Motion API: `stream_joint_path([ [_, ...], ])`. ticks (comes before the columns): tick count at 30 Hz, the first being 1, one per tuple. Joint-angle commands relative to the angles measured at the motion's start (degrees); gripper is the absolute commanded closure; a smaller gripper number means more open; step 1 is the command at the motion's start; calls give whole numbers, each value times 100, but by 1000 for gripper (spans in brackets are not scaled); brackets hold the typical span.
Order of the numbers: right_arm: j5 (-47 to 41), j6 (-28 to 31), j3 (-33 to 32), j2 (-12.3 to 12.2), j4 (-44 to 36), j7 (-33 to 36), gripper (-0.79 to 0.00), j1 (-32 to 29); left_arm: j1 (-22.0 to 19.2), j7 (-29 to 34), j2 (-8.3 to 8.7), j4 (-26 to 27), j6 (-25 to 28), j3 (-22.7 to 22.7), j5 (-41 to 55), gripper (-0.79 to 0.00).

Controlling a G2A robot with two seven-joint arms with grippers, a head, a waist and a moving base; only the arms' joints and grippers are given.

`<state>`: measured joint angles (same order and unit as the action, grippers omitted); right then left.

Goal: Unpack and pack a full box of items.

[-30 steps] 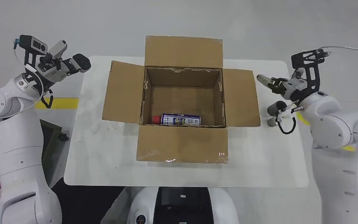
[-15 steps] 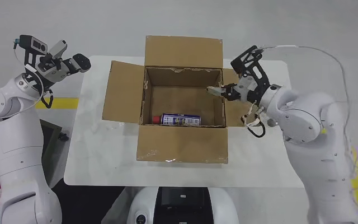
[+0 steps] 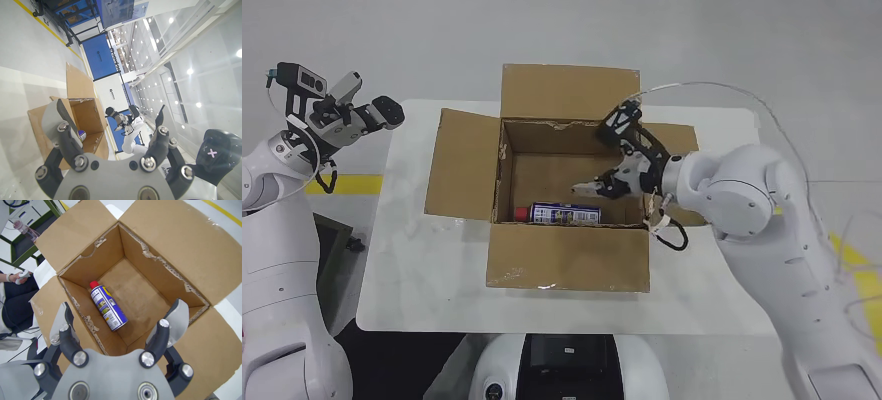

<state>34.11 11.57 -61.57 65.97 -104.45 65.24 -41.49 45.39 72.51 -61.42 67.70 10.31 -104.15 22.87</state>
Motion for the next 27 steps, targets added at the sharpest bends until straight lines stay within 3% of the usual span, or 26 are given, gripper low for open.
stream_joint_path([
  [1, -38, 8, 155, 31, 137, -19, -785, 137, 0, 0, 0, 0, 0, 0, 0, -785],
  [16, -31, 654, 1537, 400, 1532, -580, -785, 1074, 0, 0, 0, 0, 0, 0, 0, -785],
  [27, 167, 856, 2087, 642, 2397, -666, -785, 1613, 0, 0, 0, 0, 0, 0, 0, -785],
])
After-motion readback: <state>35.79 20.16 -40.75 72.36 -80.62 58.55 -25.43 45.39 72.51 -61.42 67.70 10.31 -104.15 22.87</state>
